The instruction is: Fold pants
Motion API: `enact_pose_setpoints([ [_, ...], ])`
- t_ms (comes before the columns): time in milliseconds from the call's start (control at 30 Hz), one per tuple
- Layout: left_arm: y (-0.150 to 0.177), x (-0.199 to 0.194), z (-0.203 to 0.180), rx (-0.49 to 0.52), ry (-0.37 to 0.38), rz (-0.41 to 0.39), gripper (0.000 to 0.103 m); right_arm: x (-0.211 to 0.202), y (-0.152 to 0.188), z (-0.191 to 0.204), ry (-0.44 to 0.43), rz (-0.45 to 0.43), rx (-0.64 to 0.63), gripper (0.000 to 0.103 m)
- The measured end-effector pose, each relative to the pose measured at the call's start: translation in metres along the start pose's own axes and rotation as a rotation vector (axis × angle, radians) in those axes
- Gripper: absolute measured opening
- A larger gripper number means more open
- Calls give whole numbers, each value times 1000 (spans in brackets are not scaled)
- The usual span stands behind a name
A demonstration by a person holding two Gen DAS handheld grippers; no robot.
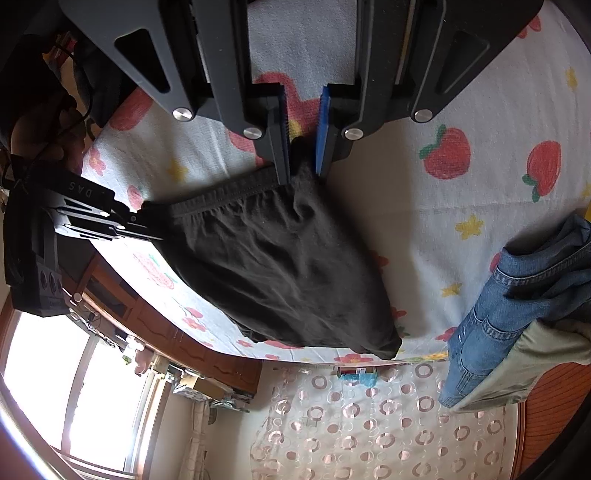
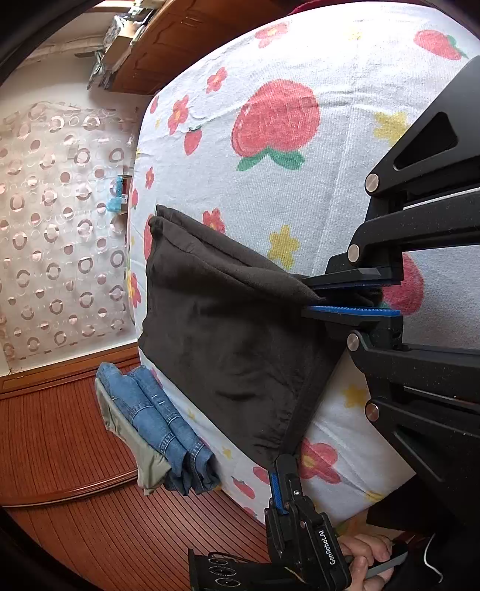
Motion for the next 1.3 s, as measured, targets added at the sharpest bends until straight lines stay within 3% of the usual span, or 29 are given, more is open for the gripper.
enact_pose_setpoints([
  [233, -6, 0, 2, -13, 7, -5, 12, 1, 3, -1, 4, -4, -7, 6],
  [500, -2, 7, 5, -24, 21, 16, 21, 2, 2, 0, 0, 4, -8, 6],
  [667, -1, 4, 0, 12, 6, -3, 12, 0, 1, 1, -3, 3, -25, 6],
  [867, -10, -20, -1, 3, 59, -60, 11, -8, -3, -2, -35, -7, -10, 6],
  [1300, -24, -68, -14, 54, 91, -137, 11, -53, -5, -3, -96, -73, 5, 6],
])
Point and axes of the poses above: each gripper's, at about its wrist camera, not at the fingertips, and x roughly the way its jaws point, z to its left, y to its underside, the point moved 2 cm from there along x, roughly the way its jaws point, and after that the axes turned 2 degrees about z, right-handed, at the moved point
